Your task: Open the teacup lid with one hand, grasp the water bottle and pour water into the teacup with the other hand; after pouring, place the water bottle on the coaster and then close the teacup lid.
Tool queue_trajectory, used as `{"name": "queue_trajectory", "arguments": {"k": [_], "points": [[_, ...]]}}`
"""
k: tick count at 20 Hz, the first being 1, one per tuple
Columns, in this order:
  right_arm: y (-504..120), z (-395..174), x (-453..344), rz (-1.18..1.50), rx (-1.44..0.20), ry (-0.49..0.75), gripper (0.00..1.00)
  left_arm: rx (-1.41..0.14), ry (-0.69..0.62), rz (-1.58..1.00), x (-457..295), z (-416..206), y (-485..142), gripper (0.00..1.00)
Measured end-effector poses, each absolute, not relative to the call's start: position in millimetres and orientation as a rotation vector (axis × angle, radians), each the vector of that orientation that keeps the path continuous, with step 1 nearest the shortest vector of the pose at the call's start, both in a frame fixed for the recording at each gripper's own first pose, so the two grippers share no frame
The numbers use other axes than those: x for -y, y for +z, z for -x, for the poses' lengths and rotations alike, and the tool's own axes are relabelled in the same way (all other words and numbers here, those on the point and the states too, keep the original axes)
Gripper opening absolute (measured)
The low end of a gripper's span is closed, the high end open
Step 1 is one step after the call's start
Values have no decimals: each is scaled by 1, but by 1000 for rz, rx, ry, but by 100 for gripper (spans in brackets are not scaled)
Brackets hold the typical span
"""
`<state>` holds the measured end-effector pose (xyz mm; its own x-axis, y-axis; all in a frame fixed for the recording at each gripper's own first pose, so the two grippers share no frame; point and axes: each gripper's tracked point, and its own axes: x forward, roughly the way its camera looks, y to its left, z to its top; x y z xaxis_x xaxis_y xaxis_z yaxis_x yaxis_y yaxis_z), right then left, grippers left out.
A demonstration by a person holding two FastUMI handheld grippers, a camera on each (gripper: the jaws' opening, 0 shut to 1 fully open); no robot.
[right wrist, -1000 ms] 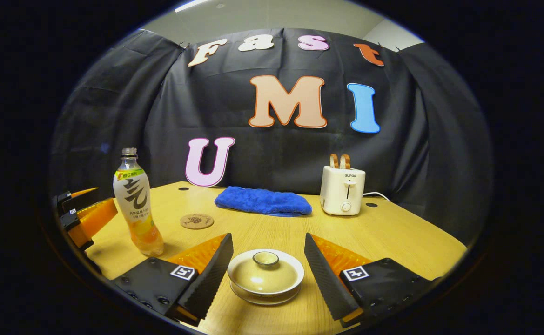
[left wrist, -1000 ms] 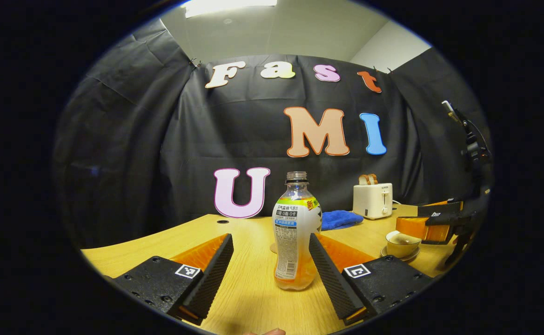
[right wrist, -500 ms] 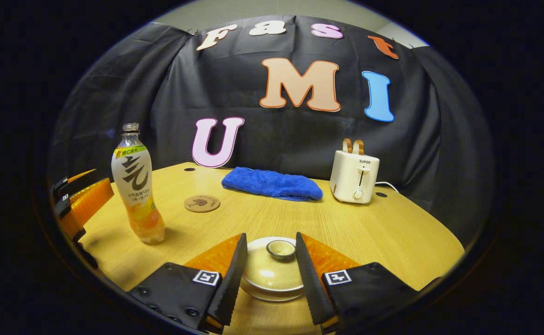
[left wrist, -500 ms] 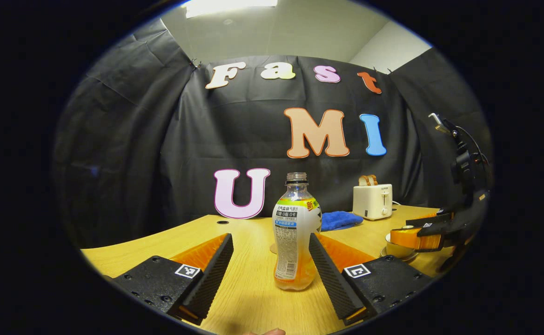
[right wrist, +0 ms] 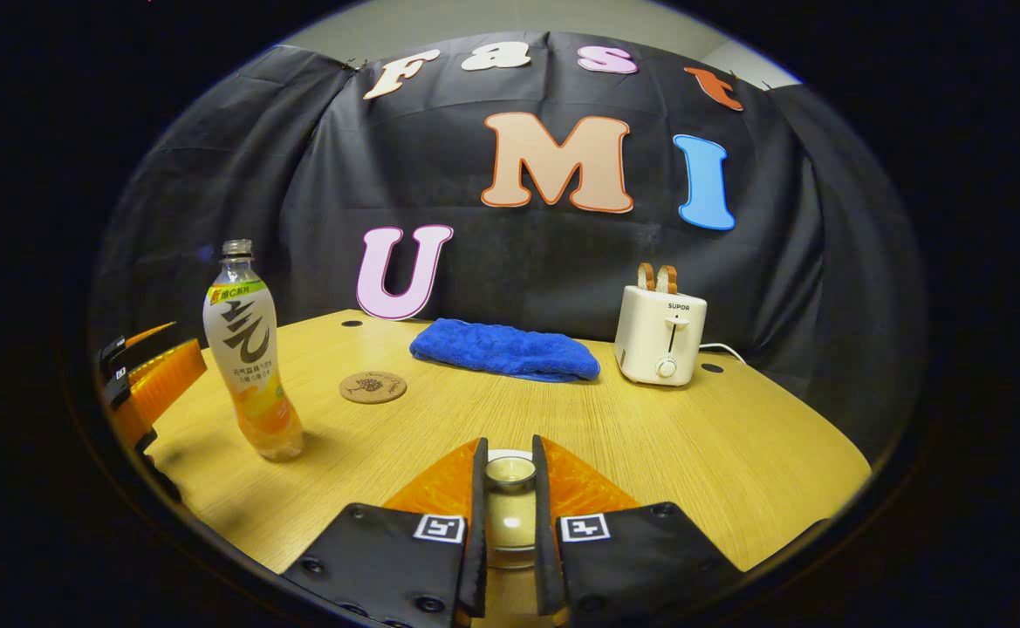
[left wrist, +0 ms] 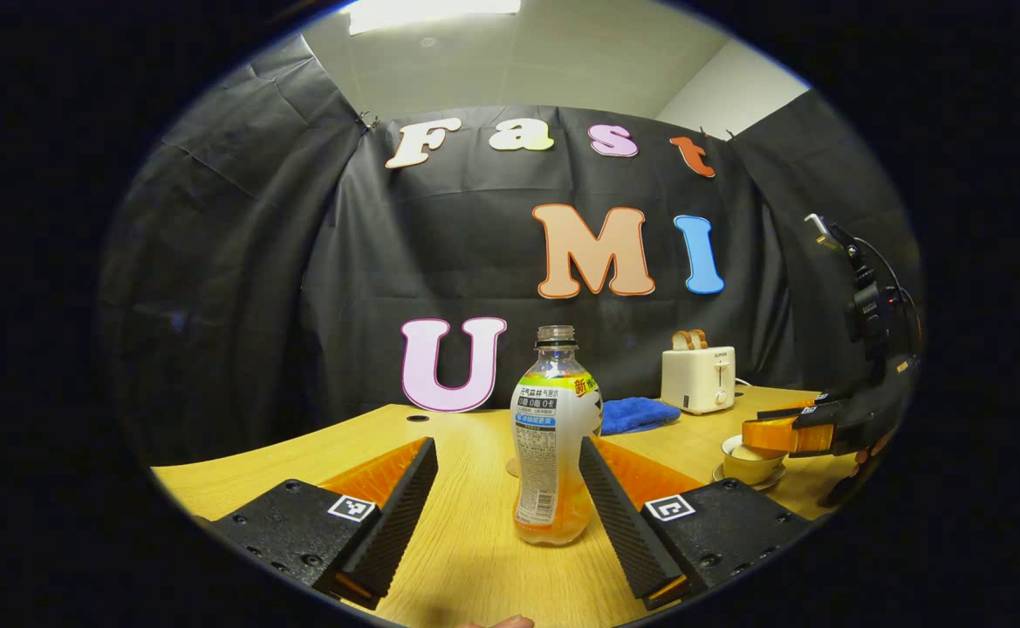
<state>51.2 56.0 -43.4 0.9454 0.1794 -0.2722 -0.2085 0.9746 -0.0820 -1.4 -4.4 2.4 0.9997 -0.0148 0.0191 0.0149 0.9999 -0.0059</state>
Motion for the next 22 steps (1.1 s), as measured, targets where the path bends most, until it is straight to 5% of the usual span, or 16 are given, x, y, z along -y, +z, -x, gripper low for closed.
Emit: {"name": "queue_trajectory", "arguments": {"k": [22], "points": [[21,-36,-34,44,-162,211,25,-57,-183,38,34,-13,-10,95]]}}
